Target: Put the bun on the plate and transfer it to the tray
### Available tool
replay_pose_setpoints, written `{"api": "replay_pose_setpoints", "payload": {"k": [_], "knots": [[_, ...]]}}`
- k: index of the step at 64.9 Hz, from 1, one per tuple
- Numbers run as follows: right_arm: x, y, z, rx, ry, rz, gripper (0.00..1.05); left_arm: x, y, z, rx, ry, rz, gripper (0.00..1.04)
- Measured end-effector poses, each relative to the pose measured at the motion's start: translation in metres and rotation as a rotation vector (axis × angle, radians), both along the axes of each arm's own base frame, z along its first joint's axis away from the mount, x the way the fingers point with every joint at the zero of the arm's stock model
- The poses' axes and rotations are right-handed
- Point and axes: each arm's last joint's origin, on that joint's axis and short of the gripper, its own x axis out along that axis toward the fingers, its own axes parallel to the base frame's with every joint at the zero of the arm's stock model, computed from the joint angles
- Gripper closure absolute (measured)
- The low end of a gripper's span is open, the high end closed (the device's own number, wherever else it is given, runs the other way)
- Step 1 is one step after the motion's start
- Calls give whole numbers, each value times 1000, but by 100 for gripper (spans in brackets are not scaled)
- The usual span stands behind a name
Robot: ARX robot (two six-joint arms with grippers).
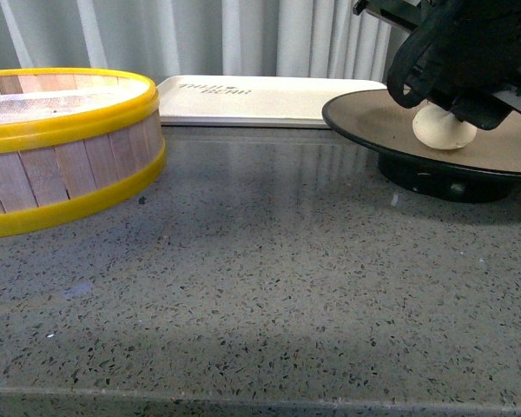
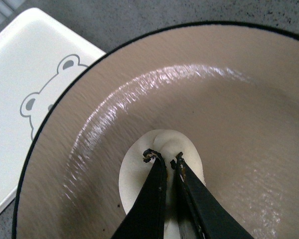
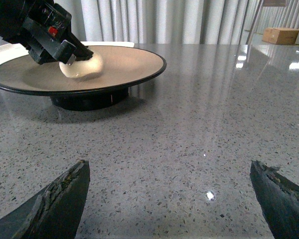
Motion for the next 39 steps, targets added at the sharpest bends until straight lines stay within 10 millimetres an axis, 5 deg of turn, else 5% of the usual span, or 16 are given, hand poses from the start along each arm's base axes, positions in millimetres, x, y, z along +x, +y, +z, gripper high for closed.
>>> {"api": "replay_pose_setpoints", "payload": {"k": [7,39], "knots": [[0,0,0,0,0,0,8,0,0,-2,6,9,-1,98],[0,0,0,0,0,0,8,1,1,3,2,18,-2,16]]}}
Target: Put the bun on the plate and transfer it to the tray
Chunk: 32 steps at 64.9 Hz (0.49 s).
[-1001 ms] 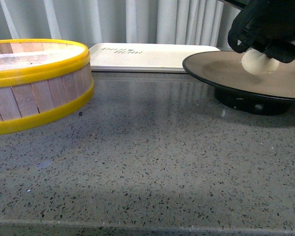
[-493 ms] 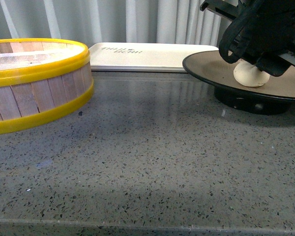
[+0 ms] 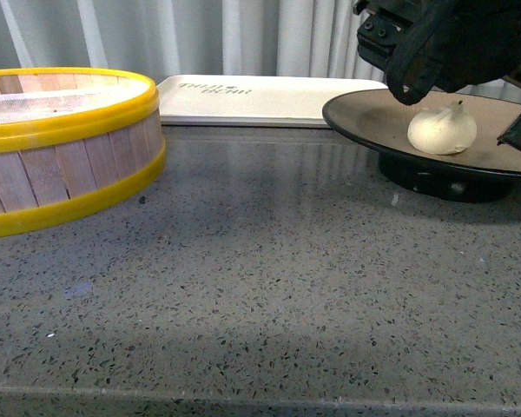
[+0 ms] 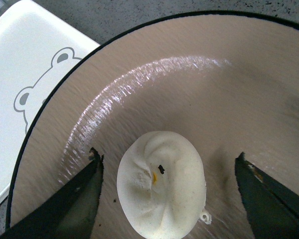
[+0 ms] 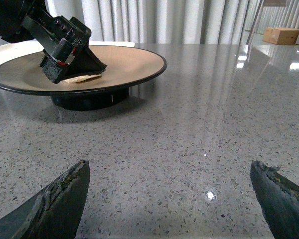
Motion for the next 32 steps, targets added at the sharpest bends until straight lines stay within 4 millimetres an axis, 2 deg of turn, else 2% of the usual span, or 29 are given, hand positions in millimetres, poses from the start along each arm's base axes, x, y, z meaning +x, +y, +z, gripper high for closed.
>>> {"api": "replay_pose_setpoints", "payload": {"k": [6,15,20,26,32], "knots": [[0,0,0,0,0,0,8,1,0,4,-10,1,-1,5],[0,0,0,0,0,0,8,2,4,11,-46,6,12,7],[0,0,0,0,0,0,8,1,11,26,-92,-35,31,7],[0,0,0,0,0,0,8,-7,28,49,-159,-98,59,7],[0,0,0,0,0,0,8,-24,62,78,-234,-185,104,7]]}}
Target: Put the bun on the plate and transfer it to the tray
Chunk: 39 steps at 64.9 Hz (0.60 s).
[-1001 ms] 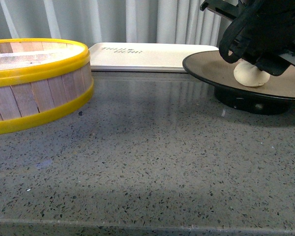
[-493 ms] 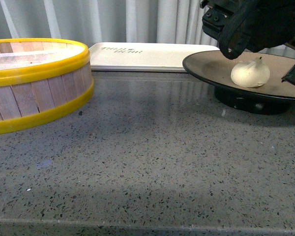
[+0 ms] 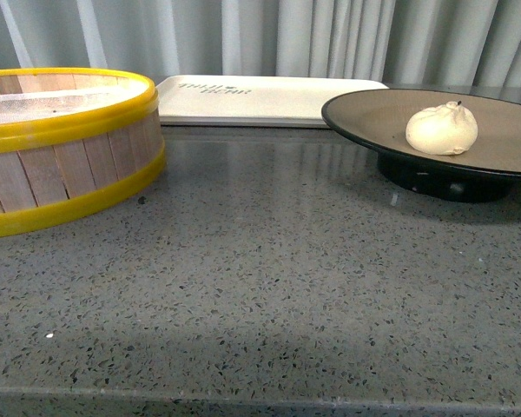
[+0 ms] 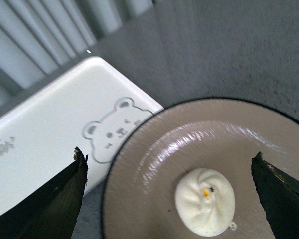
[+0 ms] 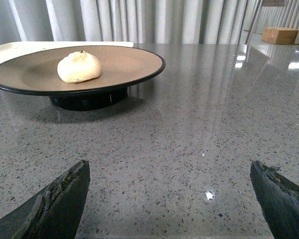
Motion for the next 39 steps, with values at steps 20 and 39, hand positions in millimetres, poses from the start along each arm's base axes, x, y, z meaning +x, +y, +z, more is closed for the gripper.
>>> {"api": "replay_pose_setpoints", "payload": {"k": [20,39], "knots": [[0,0,0,0,0,0,8,-63,166,8,-108,-131,312,7],[0,0,0,0,0,0,8,-107,268,-45,-180,-59,526,10]]}}
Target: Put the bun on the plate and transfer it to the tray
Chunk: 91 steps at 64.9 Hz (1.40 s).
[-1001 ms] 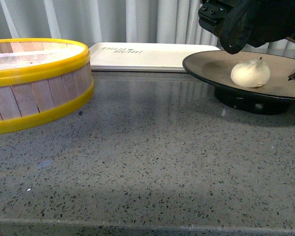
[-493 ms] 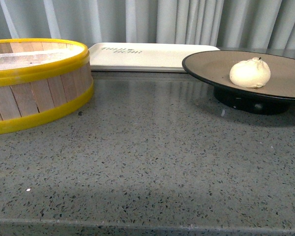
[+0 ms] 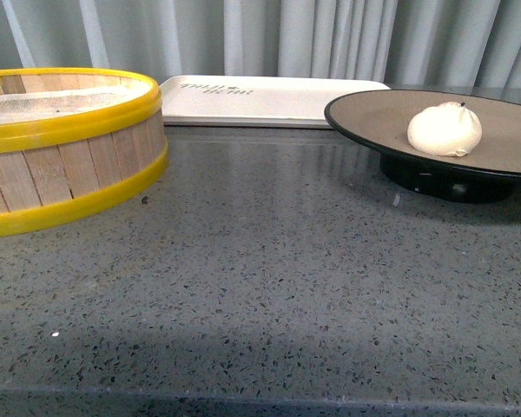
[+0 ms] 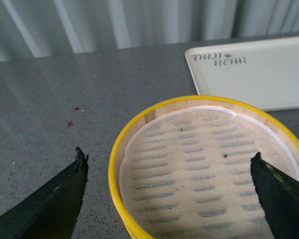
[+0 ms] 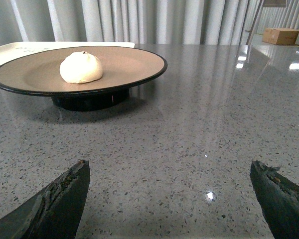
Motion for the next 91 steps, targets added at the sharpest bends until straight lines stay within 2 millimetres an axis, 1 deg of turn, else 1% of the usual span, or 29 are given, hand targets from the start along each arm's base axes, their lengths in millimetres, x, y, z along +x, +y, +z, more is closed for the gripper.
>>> {"api": "replay_pose_setpoints", "payload": {"k": [2,4,9,11,14,19,21,26,28,34,39,48,74,91], "knots": [[0,0,0,0,0,0,8,-3,3,-9,-41,-55,12,17],[0,0,0,0,0,0,8,-6,4,-14,-63,-78,15,20],[0,0,0,0,0,0,8,-19,4,-37,-99,-131,4,35],[0,0,0,0,0,1,8,-23,4,-43,-104,-135,2,38],[0,0,0,0,0,0,8,-31,4,-56,-114,-135,-2,47],[0,0,0,0,0,0,8,-40,4,-73,-120,-127,-1,60],[0,0,0,0,0,0,8,-43,4,-80,-122,-123,0,67],[0,0,0,0,0,0,8,-50,4,-93,-126,-115,2,81],[0,0,0,0,0,1,8,-51,4,-96,-127,-113,2,85],[0,0,0,0,0,0,8,-59,4,-107,-136,-116,2,101],[0,0,0,0,0,0,8,-66,4,-118,-137,-115,2,101],[0,0,0,0,0,0,8,-73,4,-129,-137,-118,2,101],[0,0,0,0,0,0,8,-90,4,-148,-137,-122,2,101],[0,0,0,0,0,0,8,-96,4,-154,-137,-123,2,101]]}}
